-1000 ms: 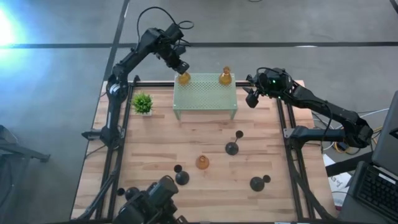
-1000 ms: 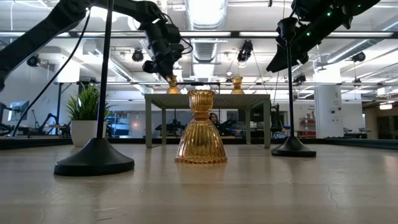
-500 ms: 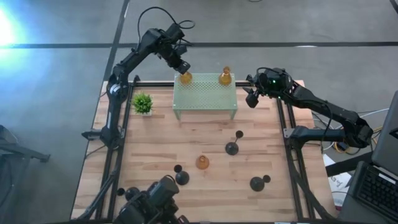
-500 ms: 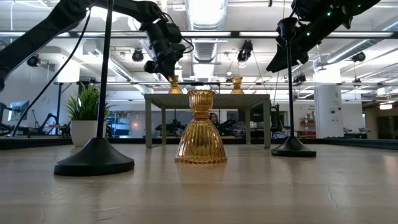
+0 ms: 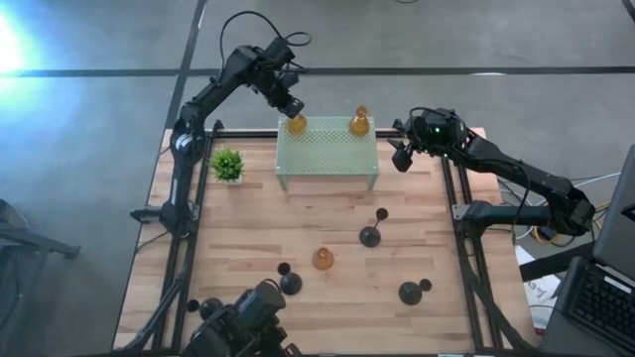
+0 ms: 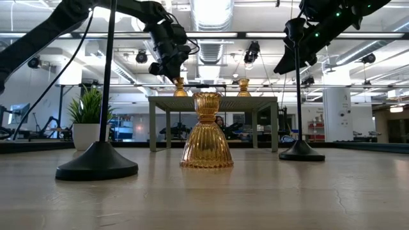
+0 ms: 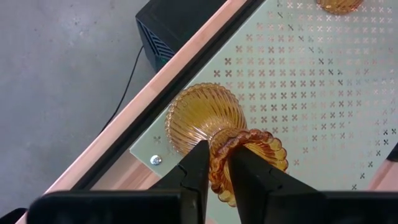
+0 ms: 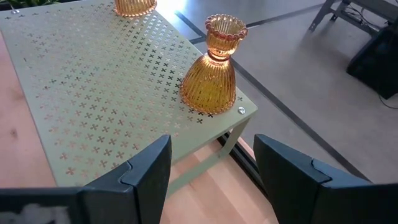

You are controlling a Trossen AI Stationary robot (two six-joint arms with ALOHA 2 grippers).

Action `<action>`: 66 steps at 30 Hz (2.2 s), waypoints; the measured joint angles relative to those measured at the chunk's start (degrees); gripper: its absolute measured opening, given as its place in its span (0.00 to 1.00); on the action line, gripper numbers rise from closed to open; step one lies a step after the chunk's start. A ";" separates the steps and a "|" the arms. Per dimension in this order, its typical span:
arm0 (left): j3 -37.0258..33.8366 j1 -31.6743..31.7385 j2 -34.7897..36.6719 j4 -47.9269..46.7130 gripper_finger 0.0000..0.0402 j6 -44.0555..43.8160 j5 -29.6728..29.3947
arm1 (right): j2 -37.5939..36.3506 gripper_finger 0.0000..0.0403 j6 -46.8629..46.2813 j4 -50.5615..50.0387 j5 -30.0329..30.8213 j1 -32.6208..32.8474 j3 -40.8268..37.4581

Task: Pick & Place candle stick holders
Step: Put the yellow glass candle holder on the shelf

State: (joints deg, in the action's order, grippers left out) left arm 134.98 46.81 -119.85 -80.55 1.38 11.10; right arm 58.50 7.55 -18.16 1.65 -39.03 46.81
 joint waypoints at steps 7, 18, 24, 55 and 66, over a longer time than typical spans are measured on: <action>0.00 0.00 0.00 0.06 0.15 0.32 0.16 | 0.00 0.54 0.00 -0.02 0.00 0.00 0.00; 0.00 0.00 0.00 0.71 0.23 0.32 0.21 | 0.00 0.54 0.17 -0.02 0.00 0.00 0.00; 0.00 0.00 0.00 1.90 0.28 0.27 0.21 | 0.00 0.54 0.17 -0.07 0.00 0.00 0.00; 0.00 0.04 8.67 1.42 0.29 1.50 3.58 | 0.00 0.54 0.39 -1.40 -0.02 -0.02 -0.02; -0.39 -1.85 23.47 -2.43 0.29 4.94 4.91 | 0.00 0.54 0.11 -3.00 -0.17 0.02 -0.02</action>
State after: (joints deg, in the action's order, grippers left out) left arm 134.59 44.96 -96.39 -82.98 6.32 16.01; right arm 58.50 7.66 -21.16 1.48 -39.00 46.78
